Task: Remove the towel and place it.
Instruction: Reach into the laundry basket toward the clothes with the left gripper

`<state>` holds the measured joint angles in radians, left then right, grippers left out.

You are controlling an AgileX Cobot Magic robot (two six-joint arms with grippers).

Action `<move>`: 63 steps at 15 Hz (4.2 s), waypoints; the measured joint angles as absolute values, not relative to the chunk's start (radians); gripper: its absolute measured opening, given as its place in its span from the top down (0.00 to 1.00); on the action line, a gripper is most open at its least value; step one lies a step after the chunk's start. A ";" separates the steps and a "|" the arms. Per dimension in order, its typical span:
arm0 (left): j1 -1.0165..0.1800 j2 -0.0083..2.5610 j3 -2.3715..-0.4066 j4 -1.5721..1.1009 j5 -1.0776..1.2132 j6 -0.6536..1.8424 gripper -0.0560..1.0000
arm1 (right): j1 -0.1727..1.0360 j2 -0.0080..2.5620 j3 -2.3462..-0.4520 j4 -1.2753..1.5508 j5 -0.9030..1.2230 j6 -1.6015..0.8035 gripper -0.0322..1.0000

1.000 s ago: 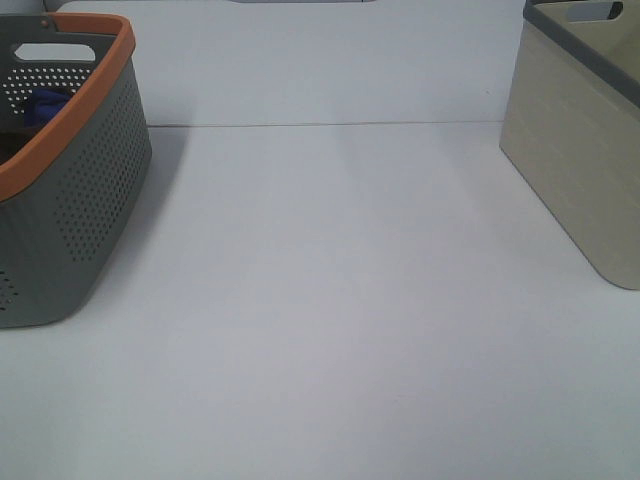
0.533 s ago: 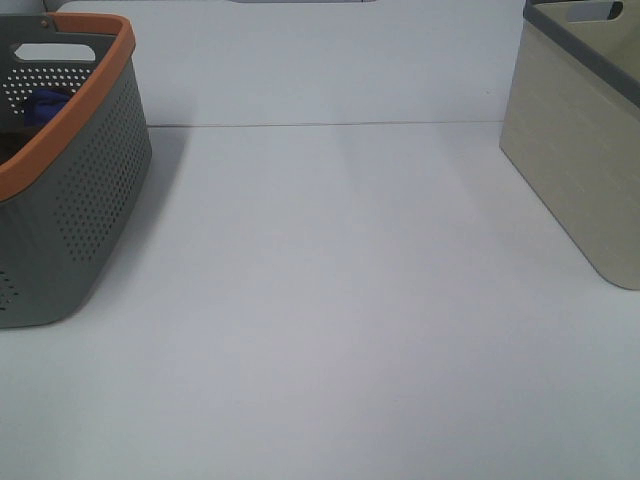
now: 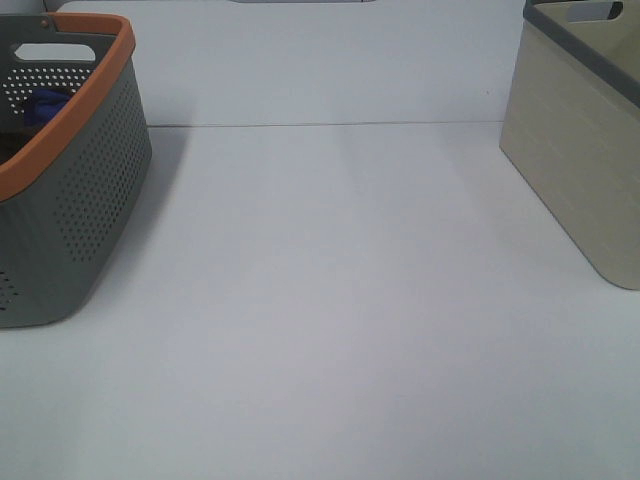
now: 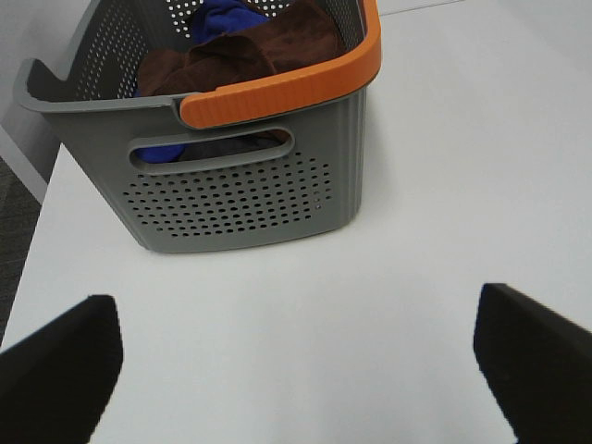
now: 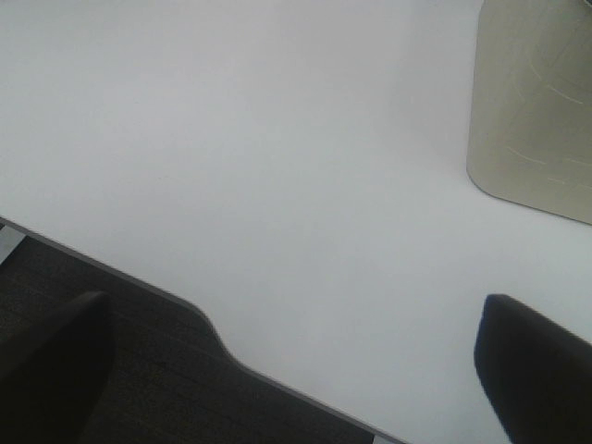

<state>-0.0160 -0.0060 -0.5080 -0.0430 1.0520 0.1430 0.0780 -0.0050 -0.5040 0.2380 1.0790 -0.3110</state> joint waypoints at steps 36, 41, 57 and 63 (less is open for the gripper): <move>-0.016 -0.006 -0.508 -0.050 1.052 0.145 0.01 | 0.078 -0.005 -0.504 0.238 1.079 -0.311 0.05; -0.016 0.151 -0.620 -0.060 1.177 0.209 0.01 | 0.078 -0.005 -0.504 0.238 1.079 -0.311 0.05; -0.016 1.261 -1.464 0.046 1.221 0.607 0.01 | 0.078 -0.005 -0.504 0.238 1.079 -0.311 0.05; -0.015 1.633 -1.634 0.071 1.137 1.062 0.01 | 0.078 -0.005 -0.504 0.238 1.079 -0.311 0.05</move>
<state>-0.0150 1.6330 -1.6340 0.0710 1.1370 1.0620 0.0780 -0.0050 -0.5040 0.2380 1.0790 -0.3110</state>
